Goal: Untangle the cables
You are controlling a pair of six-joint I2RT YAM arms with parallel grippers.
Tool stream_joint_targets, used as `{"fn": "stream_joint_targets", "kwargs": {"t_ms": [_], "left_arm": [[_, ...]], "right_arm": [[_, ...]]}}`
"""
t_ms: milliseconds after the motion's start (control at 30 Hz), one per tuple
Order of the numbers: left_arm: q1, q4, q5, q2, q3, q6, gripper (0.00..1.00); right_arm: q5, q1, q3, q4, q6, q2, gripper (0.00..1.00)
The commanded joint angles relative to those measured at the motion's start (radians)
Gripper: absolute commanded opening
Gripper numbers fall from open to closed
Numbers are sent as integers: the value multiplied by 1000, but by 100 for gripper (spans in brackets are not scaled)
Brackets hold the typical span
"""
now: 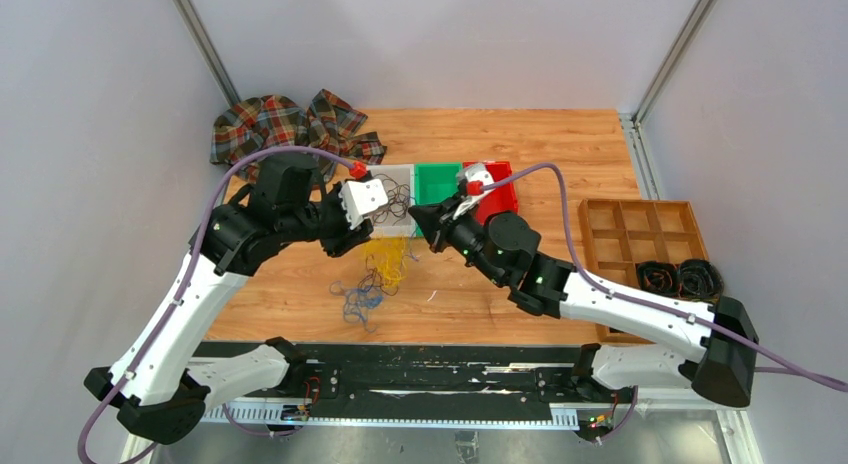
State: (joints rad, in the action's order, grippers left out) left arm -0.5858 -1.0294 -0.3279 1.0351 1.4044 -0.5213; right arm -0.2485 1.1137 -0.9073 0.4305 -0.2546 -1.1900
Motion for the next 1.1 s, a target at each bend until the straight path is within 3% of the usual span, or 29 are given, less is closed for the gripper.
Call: {"fn": "stream_joint_targets", "kwargs": {"t_ms": [0,67,167,233,333,533,767,967,1067], "left_arm": [[-5,0,0,-6,5,-8,52],[-5,0,-5,-7,4,-11,49],[-5,0,-10,-14,-13,-30,25],[-5,1,-8,-26,-36,-60,18],[-5,0,3,-40,-112,-109,23],[-5,2,3,9,-265,-196,45],[-5,79,51,199,-360,-223,45],[-5,192,149,297,-414,-183,39],[-3,195,140,307,-437,-153,39]], "right_arm": [[-35,-23,44,-13,-57,54,1],[-35,-23,57,-25,-73,60,1],[-45,-24,82,-43,-94,82,1],[-65,-23,99,-68,-108,101,0],[-103,-23,128,-149,-135,128,1],[-290,-33,237,-396,-249,225,1],[-373,-80,344,-718,-461,366,2],[-352,-80,355,-723,-467,372,35],[-353,-80,319,-707,-433,336,45]]}}
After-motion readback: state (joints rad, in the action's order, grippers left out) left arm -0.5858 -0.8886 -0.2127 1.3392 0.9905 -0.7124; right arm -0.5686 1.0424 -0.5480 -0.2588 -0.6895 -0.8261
